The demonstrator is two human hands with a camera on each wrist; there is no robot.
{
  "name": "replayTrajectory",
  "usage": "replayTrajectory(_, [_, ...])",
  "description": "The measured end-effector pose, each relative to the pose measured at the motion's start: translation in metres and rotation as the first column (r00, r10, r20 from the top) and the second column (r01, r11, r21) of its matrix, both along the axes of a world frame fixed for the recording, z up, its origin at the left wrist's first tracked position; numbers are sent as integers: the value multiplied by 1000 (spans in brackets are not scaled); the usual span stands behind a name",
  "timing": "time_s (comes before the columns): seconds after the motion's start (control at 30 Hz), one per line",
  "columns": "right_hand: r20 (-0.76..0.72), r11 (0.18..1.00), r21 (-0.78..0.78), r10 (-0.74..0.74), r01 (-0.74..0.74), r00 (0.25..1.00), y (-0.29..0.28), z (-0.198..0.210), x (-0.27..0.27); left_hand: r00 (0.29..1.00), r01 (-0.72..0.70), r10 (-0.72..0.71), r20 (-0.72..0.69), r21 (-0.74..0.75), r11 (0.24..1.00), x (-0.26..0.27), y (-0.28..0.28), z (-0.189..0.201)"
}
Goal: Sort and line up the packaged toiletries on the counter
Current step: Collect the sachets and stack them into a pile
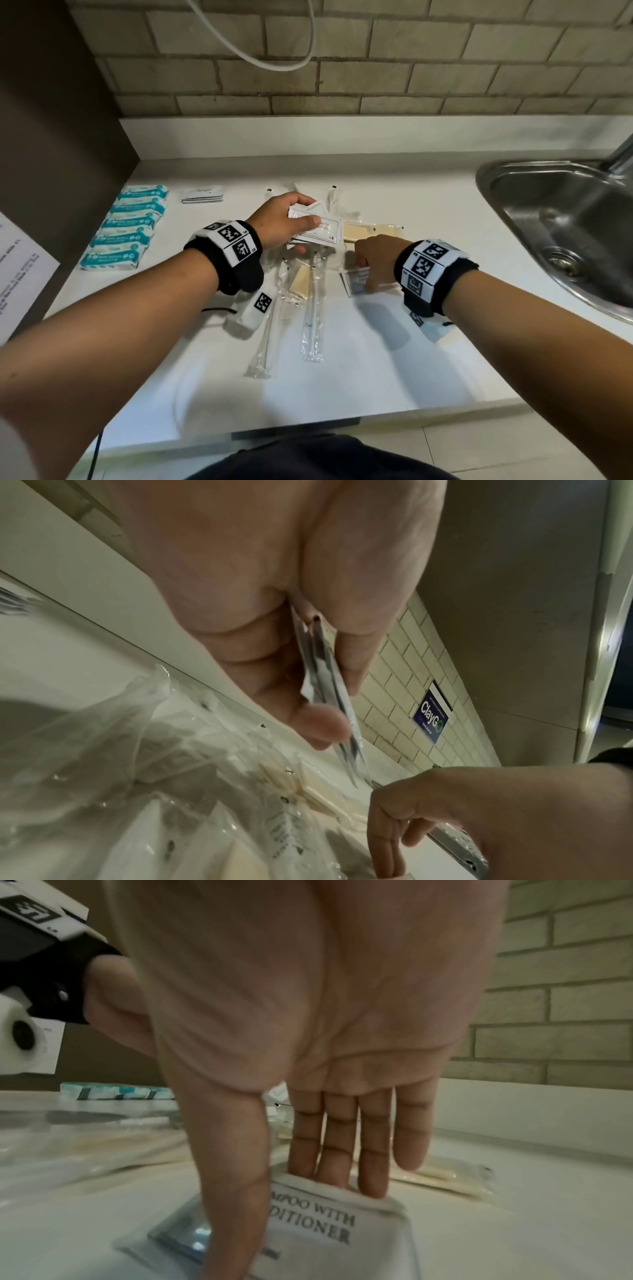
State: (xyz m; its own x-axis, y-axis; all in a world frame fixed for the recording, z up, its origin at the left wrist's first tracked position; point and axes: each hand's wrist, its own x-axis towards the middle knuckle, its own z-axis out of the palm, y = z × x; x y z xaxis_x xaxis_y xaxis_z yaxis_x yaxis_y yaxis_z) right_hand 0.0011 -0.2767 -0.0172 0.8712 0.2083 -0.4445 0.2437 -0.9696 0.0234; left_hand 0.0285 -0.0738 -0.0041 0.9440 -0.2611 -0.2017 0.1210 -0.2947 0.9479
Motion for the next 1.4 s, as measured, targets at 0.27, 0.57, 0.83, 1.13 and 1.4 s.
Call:
replayTrajectory(0.27, [-43,984,172,57,-49,997,21,41,-7,996,-20,15,89,61,998,-5,18,6])
replayTrajectory(0.57, [248,771,605,53,-198,967,112,62,5,999,-35,35,7,-2,999,-17,67,14])
replayTrajectory(0.83, [208,865,469,88,-178,974,173,41,18,996,-65,71,-58,96,993,-34,131,13])
replayTrajectory(1.13, [89,924,310,207,-225,974,208,27,15,999,25,-34,20,319,947,-49,175,-3])
replayTrajectory(1.4, [237,924,78,348,-374,907,213,28,9,983,90,-151,101,452,888,-55,182,-11])
